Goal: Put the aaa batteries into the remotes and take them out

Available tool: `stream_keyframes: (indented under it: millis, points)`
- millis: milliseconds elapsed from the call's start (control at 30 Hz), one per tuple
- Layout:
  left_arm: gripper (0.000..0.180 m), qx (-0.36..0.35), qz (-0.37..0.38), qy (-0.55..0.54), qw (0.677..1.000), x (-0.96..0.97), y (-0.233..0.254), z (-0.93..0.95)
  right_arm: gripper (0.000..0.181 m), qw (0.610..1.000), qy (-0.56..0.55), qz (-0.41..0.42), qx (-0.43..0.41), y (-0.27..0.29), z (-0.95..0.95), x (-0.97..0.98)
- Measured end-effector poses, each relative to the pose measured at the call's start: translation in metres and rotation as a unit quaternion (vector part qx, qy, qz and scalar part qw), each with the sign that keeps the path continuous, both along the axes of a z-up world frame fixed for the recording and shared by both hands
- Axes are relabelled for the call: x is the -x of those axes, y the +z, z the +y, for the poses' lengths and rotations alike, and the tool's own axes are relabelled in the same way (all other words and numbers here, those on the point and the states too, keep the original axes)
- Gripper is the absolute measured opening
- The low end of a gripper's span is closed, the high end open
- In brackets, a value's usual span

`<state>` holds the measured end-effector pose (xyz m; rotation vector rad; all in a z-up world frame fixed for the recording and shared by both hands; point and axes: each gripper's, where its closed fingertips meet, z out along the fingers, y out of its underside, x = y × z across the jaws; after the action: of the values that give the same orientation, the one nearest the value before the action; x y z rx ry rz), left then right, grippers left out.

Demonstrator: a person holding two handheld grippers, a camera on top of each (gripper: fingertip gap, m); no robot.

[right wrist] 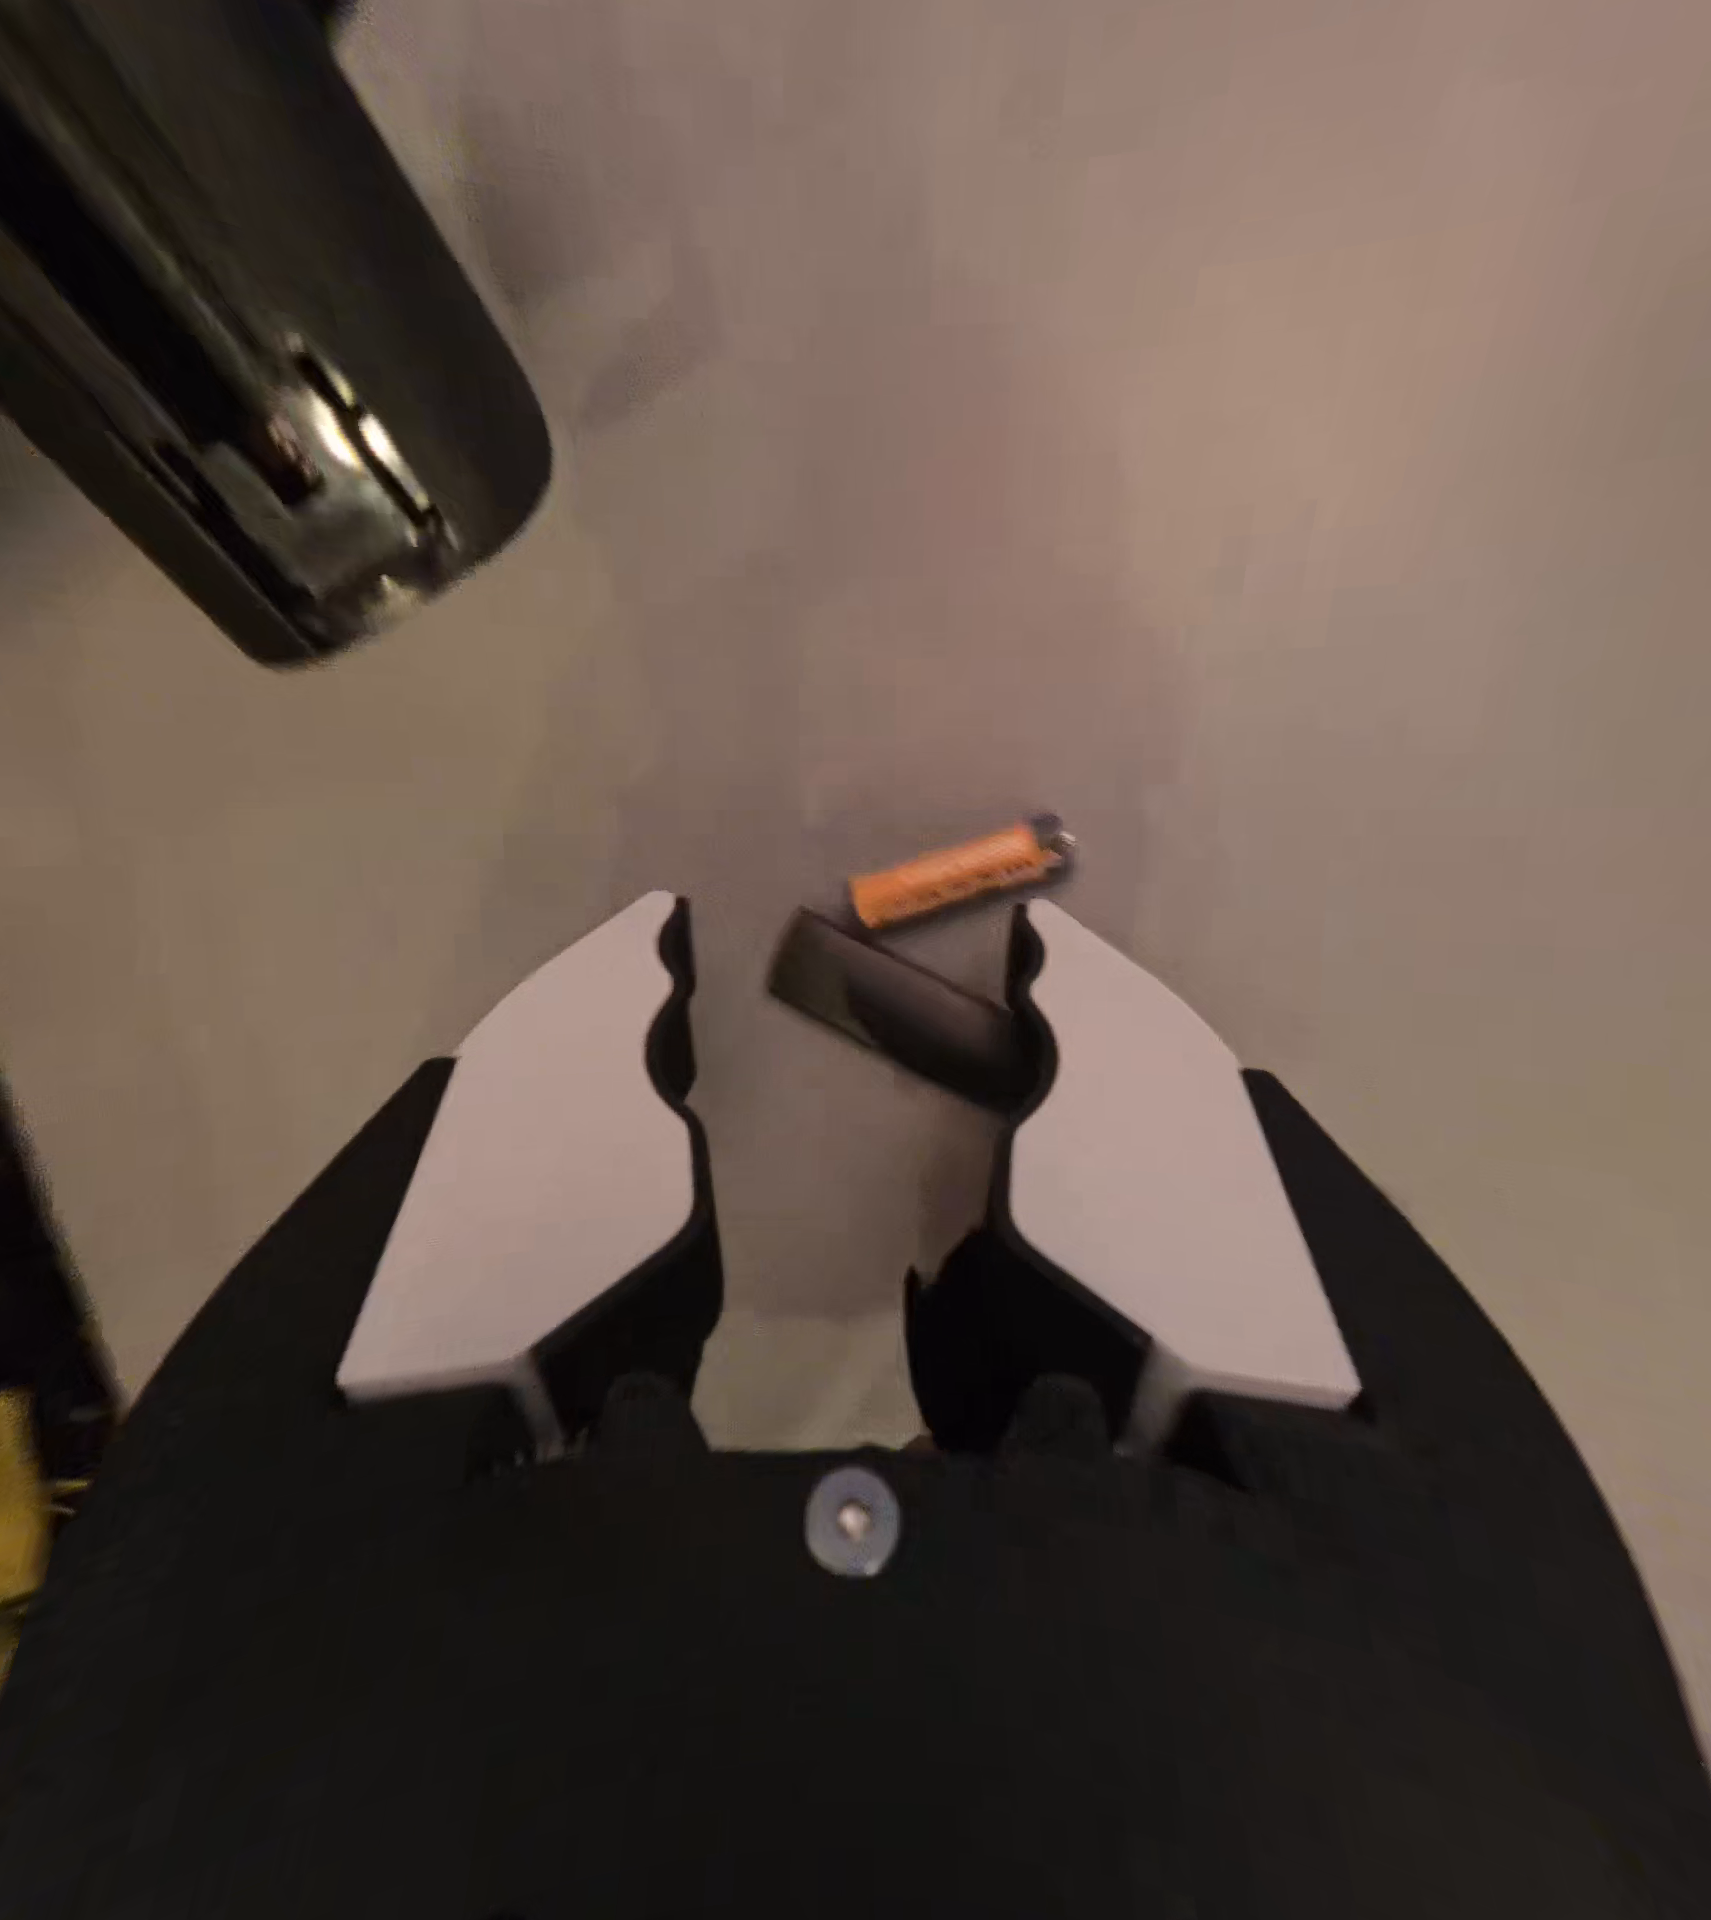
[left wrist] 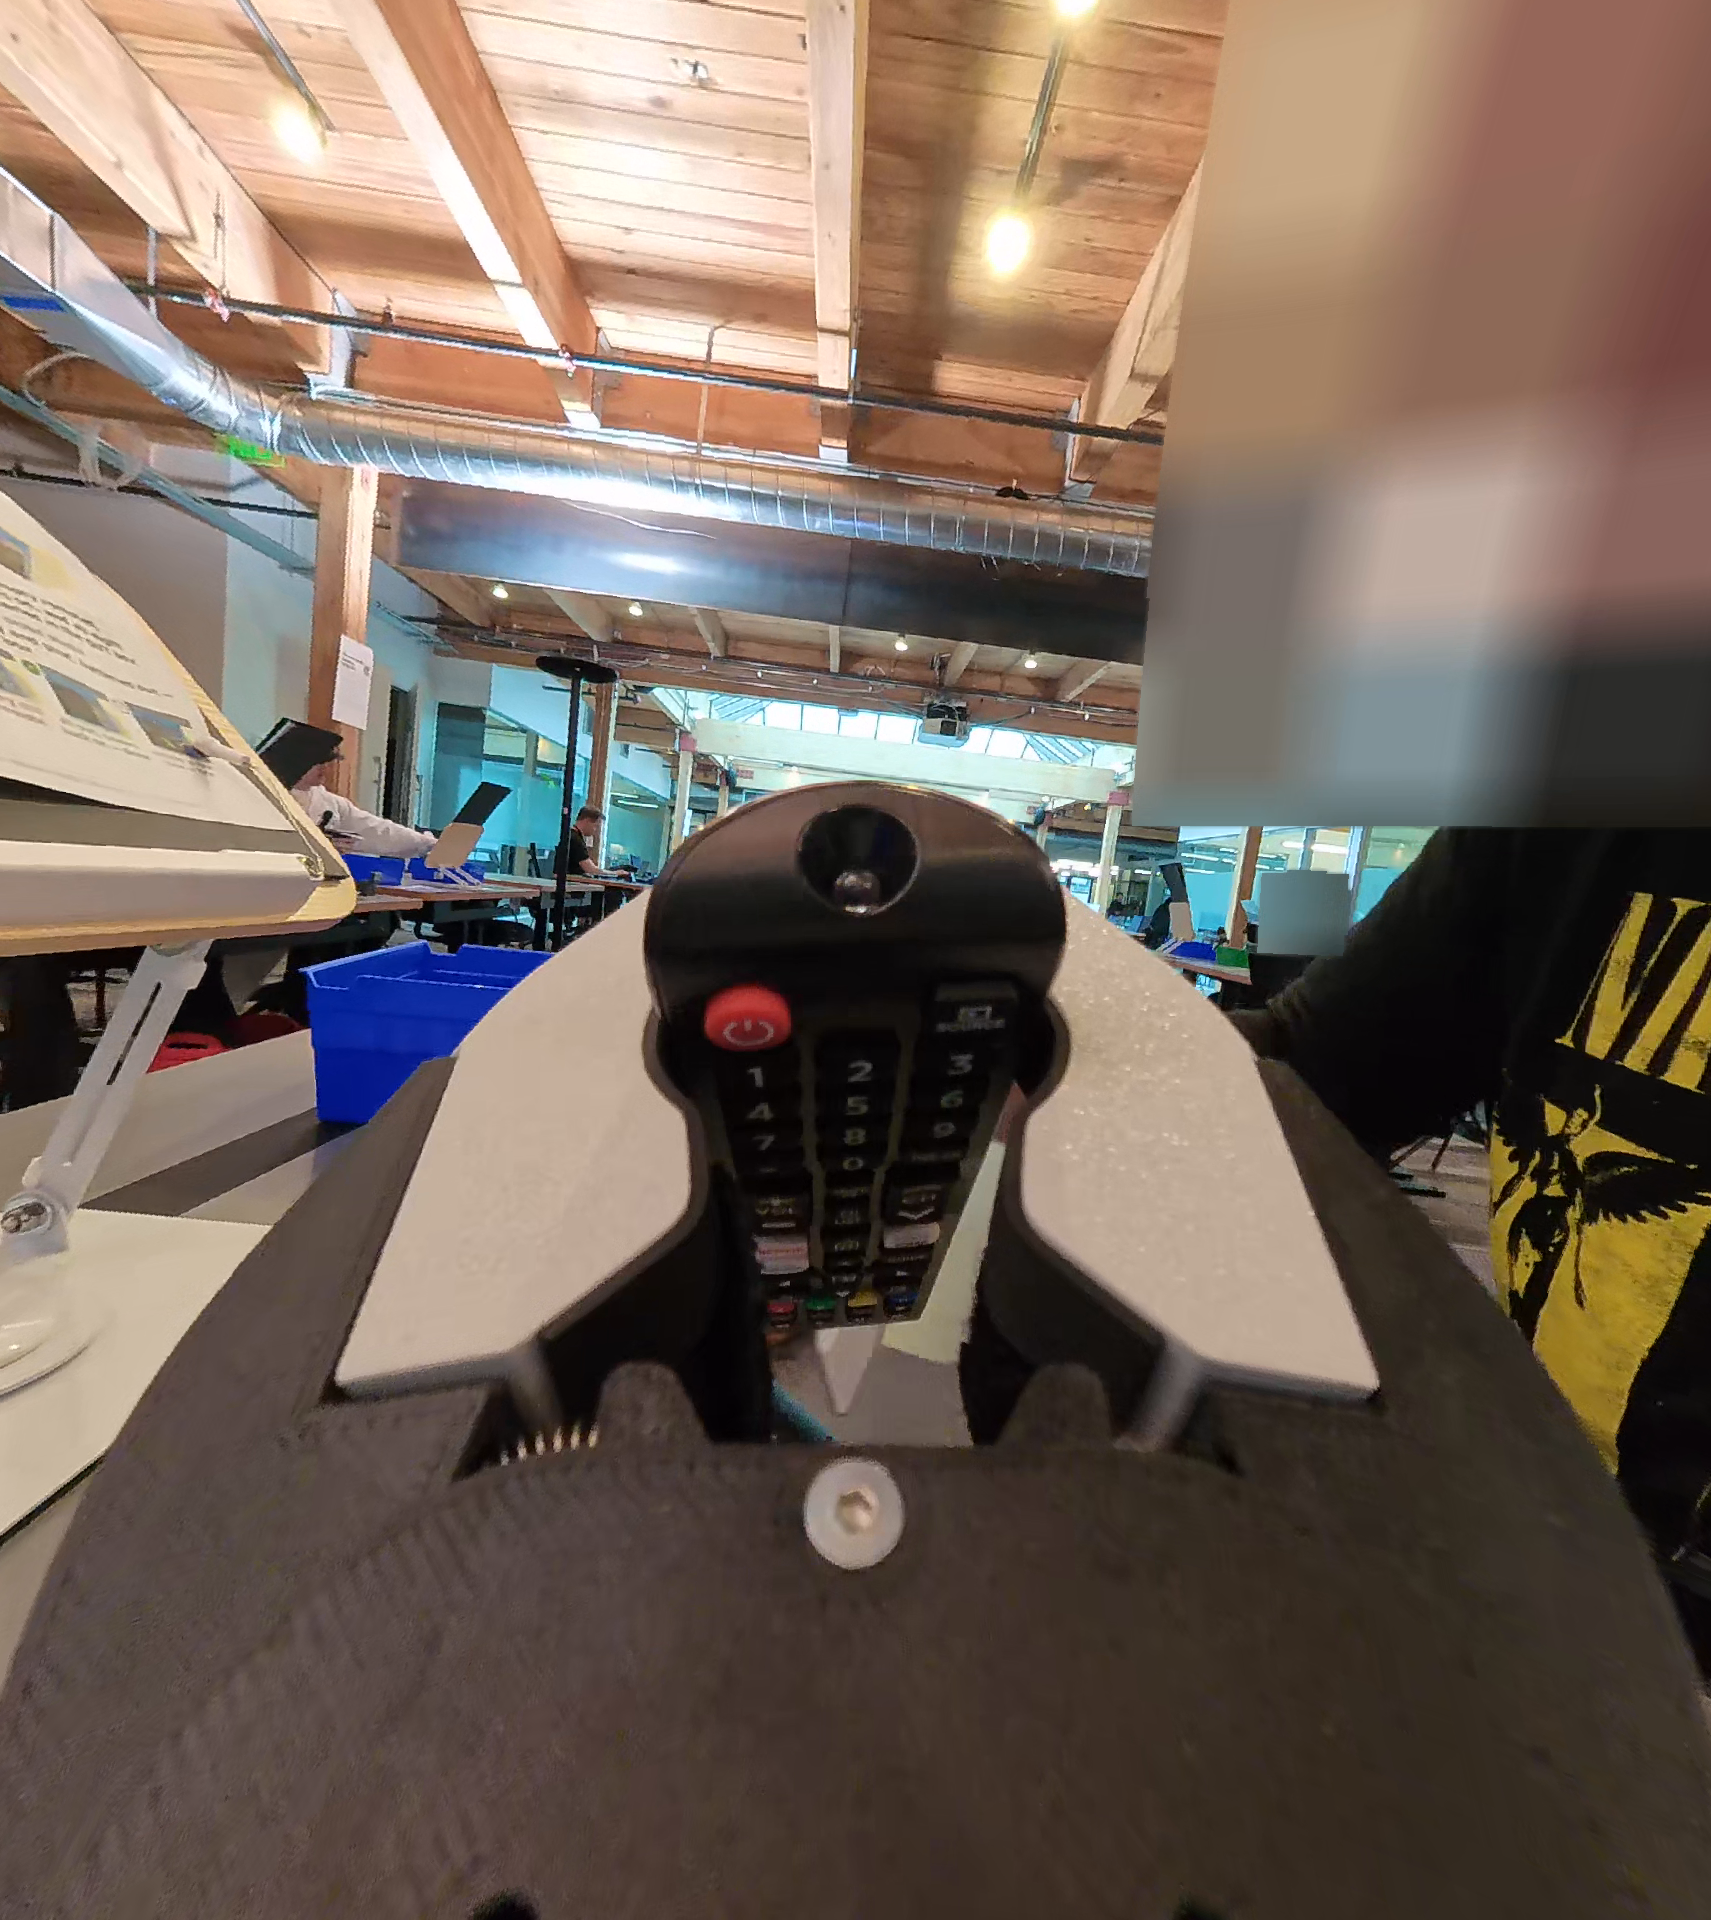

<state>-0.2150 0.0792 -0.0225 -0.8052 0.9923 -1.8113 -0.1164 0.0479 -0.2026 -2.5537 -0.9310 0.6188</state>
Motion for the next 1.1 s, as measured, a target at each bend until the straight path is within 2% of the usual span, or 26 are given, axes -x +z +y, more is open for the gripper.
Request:
stream_keyframes:
  millis: [67, 100, 167, 233, 333, 400, 533, 700, 833, 900, 967, 1100]
  points:
    - [0.061, 0.005, -0.003, -0.004, 1.0, 0.002, 0.001, 0.001, 0.035, 0.998, -0.051, 0.03, -0.019, 0.005, 0.012, 0.001]
    - [0.061, 0.006, -0.004, -0.002, 1.0, 0.002, 0.001, 0.002, 0.032, 0.996, -0.072, 0.05, -0.035, 0.011, 0.017, 0.0]
    - [0.061, 0.009, -0.006, 0.0, 1.0, 0.004, 0.001, 0.004, 0.032, 0.993, -0.099, 0.05, -0.028, 0.013, 0.017, -0.004]
    - [0.061, 0.012, -0.008, 0.002, 1.0, 0.005, 0.0, 0.006, 0.039, 0.993, -0.113, -0.008, -0.021, 0.001, 0.015, -0.011]
    - [0.061, 0.014, -0.006, 0.005, 1.0, 0.005, -0.001, 0.008, 0.04, 0.991, -0.127, -0.027, -0.003, -0.014, 0.015, -0.007]
    - [0.061, 0.014, -0.007, 0.005, 1.0, 0.006, -0.001, 0.009, 0.029, 0.99, -0.133, -0.042, -0.011, -0.016, 0.019, -0.006]
    - [0.061, 0.013, -0.008, 0.006, 1.0, 0.007, 0.0, 0.009, 0.01, 0.988, -0.103, -0.108, -0.037, -0.02, 0.019, -0.008]
    - [0.061, 0.012, -0.013, -0.005, 1.0, 0.008, 0.002, 0.006, 0.01, 0.99, -0.012, -0.121, -0.077, -0.02, 0.018, -0.008]
    - [0.061, 0.012, -0.007, -0.013, 1.0, 0.006, -0.002, 0.005, 0.01, 0.99, 0.02, -0.121, -0.072, -0.02, 0.015, -0.005]
    - [0.061, 0.013, -0.009, -0.017, 1.0, 0.007, -0.003, 0.005, 0.01, 0.993, 0.013, -0.074, -0.092, -0.01, 0.019, 0.0]
    - [0.061, 0.014, -0.016, -0.023, 1.0, 0.01, -0.001, 0.005, 0.01, 0.99, -0.006, 0.018, -0.141, 0.023, 0.025, 0.009]
    - [0.061, 0.013, -0.034, -0.049, 0.998, 0.013, 0.004, -0.003, 0.009, 0.94, 0.01, 0.232, -0.249, 0.122, 0.021, 0.045]
